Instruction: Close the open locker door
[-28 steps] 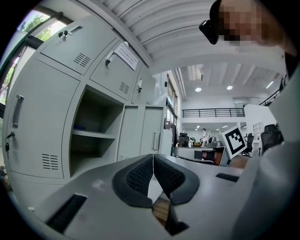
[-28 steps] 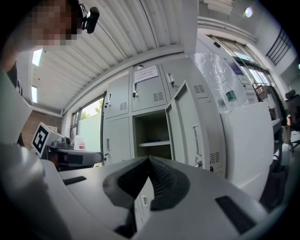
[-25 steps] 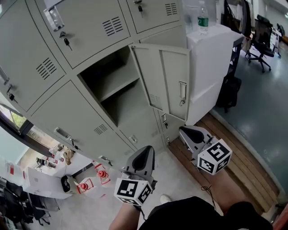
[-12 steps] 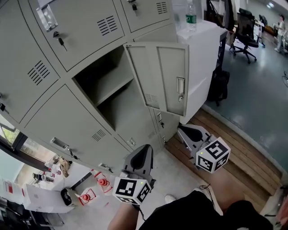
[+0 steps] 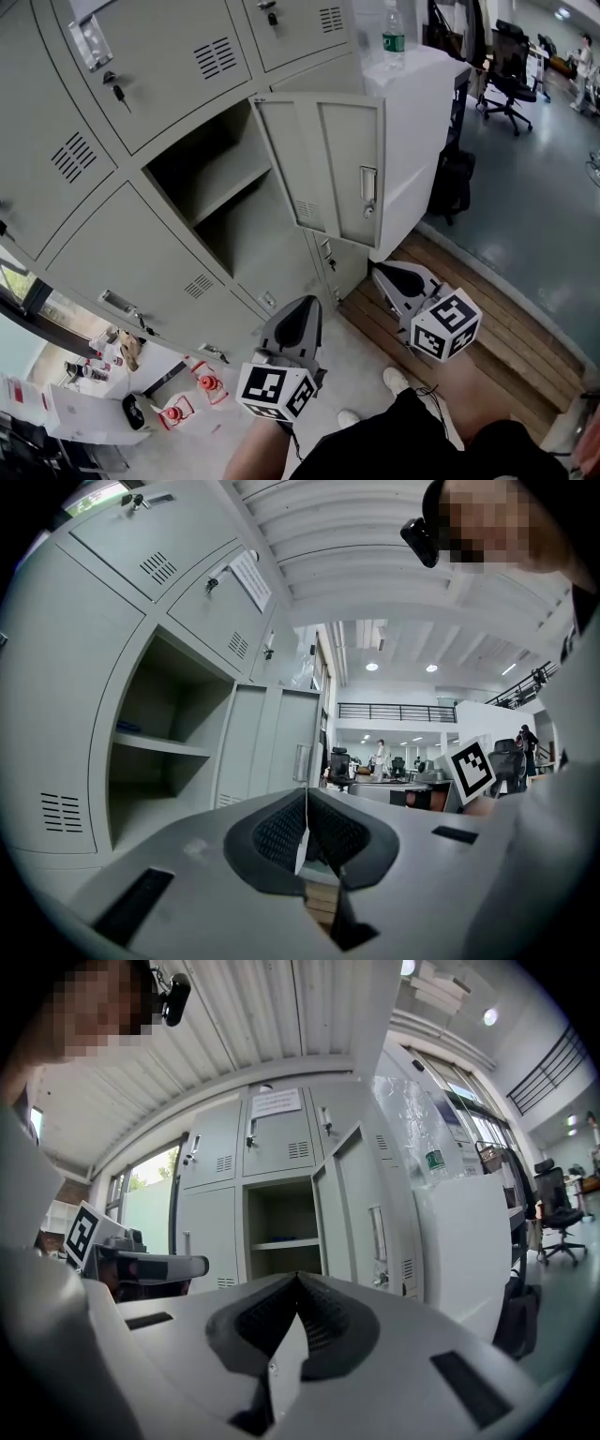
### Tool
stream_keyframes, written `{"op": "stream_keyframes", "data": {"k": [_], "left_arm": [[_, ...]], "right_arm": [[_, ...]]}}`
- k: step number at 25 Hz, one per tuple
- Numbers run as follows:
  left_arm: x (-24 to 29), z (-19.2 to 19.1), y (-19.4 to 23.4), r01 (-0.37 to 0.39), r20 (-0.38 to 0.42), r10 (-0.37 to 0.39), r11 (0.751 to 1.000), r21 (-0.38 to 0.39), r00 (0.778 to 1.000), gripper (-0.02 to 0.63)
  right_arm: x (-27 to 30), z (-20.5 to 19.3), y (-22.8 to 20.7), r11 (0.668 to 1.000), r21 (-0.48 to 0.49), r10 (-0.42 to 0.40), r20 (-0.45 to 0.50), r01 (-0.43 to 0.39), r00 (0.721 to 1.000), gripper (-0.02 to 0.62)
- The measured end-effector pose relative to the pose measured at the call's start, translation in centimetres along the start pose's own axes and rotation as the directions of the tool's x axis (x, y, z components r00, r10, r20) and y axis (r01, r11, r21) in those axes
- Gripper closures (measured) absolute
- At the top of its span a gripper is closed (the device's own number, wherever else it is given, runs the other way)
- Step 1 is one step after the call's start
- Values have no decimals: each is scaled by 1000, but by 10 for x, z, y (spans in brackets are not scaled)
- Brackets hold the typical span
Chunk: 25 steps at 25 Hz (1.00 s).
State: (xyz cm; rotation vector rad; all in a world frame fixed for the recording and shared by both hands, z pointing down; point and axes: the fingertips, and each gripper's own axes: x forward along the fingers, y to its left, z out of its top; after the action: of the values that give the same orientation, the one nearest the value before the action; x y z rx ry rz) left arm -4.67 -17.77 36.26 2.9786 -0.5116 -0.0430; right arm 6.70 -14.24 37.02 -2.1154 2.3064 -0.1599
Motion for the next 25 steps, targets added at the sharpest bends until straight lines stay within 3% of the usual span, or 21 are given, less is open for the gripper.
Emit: {"op": "stream_keyframes", "data": {"k": [16,20,25], "left_arm": [[130,4,-49,-18,-10,19,996,89,1000,584],[160,-2,-51,-57,-20,60,993,108,998,487],[191,-4,-42,-168,-18,173,973,156,985,378]], "right_arm": [[-6,6,-102,999,20,38,-12,-38,999,543],[-4,4,-128,999,29,47,-15,-47,999,543],[3,2,-152,997,40,74,-19,-73,997,543]]}}
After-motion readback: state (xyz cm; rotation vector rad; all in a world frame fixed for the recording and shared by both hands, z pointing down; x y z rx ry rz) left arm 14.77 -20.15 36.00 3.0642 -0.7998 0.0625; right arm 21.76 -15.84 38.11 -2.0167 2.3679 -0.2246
